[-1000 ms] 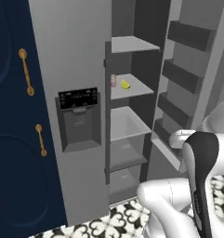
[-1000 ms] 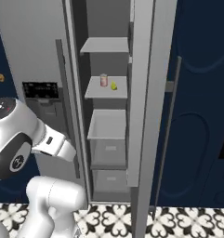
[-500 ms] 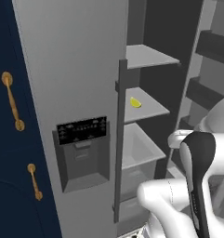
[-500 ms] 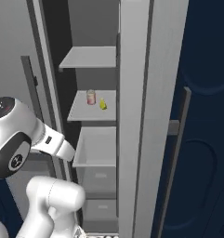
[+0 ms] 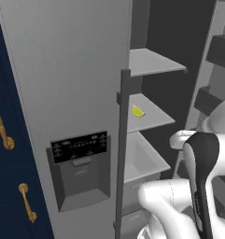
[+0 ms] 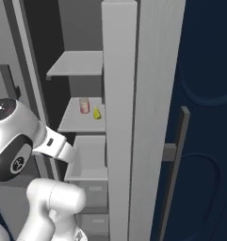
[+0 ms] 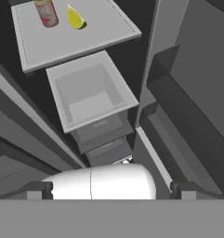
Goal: Grab a lemon wedge from the fridge and one ice cube from the ice bowl, and put them in the glass of lemonade.
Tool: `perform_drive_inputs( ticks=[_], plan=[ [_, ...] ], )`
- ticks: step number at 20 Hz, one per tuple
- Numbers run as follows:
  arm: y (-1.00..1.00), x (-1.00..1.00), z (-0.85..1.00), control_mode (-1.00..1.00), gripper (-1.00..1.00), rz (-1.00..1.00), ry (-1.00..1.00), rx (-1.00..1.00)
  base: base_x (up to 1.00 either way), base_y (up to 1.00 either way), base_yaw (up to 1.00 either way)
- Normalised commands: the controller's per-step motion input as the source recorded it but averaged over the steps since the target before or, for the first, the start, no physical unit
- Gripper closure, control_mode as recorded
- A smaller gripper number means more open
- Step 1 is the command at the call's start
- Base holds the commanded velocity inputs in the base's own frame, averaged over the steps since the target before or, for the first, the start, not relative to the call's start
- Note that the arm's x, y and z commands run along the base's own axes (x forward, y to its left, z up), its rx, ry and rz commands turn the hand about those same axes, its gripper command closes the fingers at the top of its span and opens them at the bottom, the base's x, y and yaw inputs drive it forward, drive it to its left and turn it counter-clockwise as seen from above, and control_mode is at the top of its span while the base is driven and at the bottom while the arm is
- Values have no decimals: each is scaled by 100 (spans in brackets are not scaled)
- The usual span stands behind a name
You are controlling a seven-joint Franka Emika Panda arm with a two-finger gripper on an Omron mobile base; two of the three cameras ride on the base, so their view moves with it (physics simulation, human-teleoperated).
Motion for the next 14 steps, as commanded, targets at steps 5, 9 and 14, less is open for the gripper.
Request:
perform_drive_inputs(
  ticks=[5, 9, 14],
  plan=[
    [0, 0, 0, 100, -100, 0, 0, 0, 55, 0, 0],
    [-2, 11, 0, -100, -100, 2, 0, -1, 0, 0, 0],
    [-7, 76, 0, -100, -100, 8, 8, 0, 0, 0, 0]
  ],
)
